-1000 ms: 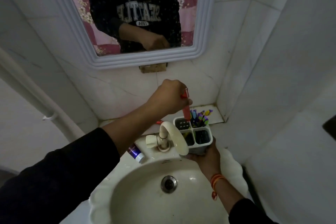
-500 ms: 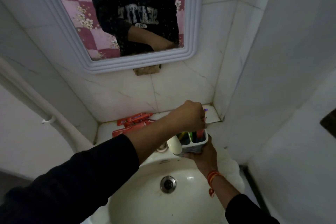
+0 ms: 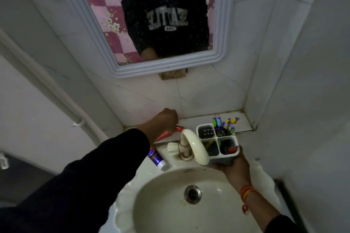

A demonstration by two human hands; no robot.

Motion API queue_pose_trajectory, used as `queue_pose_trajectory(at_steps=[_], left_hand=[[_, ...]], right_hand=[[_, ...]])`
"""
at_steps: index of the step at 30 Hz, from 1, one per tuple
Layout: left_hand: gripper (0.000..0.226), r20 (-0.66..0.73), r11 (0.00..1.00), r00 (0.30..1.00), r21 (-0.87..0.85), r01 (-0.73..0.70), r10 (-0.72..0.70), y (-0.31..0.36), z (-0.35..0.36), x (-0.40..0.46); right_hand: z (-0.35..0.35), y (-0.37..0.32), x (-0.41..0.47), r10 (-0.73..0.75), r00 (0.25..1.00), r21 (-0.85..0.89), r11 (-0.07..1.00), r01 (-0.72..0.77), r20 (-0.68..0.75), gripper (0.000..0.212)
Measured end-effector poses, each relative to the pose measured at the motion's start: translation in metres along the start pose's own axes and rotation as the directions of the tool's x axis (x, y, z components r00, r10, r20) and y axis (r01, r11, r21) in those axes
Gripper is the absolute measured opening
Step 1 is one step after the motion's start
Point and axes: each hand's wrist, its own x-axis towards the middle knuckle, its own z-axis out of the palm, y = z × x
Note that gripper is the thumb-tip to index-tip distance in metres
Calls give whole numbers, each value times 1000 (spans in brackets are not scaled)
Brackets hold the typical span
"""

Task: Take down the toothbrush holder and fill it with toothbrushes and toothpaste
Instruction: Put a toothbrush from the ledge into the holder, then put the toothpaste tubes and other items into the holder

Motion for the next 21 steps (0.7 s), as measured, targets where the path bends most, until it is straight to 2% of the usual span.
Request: queue_pose_trajectory(at_steps=[2,4,5,7,9,12,14,16,18,21], left_hand=[[49,12,994,999,104,33,-34,-12,14,7],[57,-10,991,1000,134,15,-14,-19,26,13],[59,-21,991,1000,134,6,-3,-22,31,17],[52,-53,986,998,166,-33,43,-21,41,26],[46,-89,979,993,191,-65,83,-19,48,34],[40,-60,952,979,252,-174,195,-8,55,44],[31,-3,928,980,320,-188,199,-2,58,47],[28,-16,921,974,329,-207,225,3,58,50],[31,-92,923,952,285,-257,293,7,53,51],[42,-283,927,883,80,-366,373,23,41,44]], right_hand=[[-3,0,0,-72,997,-141,987,75,27,39],[-3,-1,-2,-84,996,-188,979,84,6,60],[-2,-1,-2,-65,998,-161,985,66,11,58],[-1,-2,0,-29,1000,-66,997,30,11,25],[-1,-1,1,-38,999,-80,996,38,2,27],[4,-6,-4,-24,1000,-37,999,25,11,15],[2,-7,-2,-3,1000,-8,1000,3,1,26],[2,-9,-1,-5,1000,-41,999,6,12,30],[1,-9,-1,-17,999,-95,995,20,38,38],[1,-12,-1,8,998,-82,997,-3,60,38]])
